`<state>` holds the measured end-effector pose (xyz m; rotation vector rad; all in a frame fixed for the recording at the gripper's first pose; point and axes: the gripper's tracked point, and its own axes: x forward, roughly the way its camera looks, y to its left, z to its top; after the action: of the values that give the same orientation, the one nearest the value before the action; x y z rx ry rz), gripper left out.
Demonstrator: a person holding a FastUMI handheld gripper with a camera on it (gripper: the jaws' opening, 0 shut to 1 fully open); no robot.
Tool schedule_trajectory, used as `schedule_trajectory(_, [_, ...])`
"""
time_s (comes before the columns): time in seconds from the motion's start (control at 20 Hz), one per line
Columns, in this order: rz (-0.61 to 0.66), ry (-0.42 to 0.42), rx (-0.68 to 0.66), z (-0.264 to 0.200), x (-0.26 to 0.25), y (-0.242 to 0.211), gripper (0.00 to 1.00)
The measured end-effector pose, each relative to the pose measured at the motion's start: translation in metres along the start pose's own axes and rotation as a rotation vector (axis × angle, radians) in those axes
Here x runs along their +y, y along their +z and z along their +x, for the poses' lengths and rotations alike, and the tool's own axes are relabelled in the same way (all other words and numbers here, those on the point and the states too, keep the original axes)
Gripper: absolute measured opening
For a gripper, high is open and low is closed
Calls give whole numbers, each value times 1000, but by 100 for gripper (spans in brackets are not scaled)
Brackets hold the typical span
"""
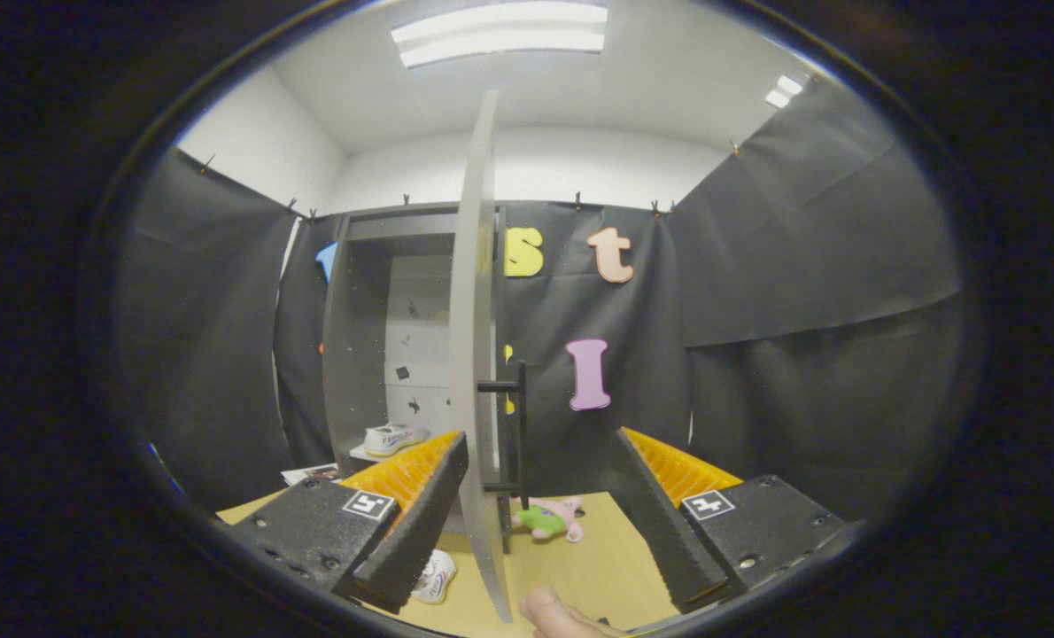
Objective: Open the shoe cabinet door, grab the shoes and put them into the shoe cabinet, then close the shoe cabinet door.
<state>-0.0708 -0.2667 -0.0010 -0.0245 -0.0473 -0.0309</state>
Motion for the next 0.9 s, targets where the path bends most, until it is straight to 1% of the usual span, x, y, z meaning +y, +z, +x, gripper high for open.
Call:
schedule_trajectory(0.1, [2,-28,-18,-16,15,-4,100])
schedule_trajectory(0.2, [20,-42,-1,-28,39,-20,100])
schedule_trajectory(0.25, [15,-24,12,-32,55,-28,100])
schedule_trajectory(0.3, [2,14,18,-35,76,-39,100])
schedule_trajectory(0.45, [6,68,45,-34,119,-67,100])
schedule_trajectory(0.6, [19,115,78,-20,159,-107,100])
schedule_trajectory(0.75, [19,130,171,5,187,-165,100])
schedule_trajectory(0.9, [71,171,266,25,211,-218,100])
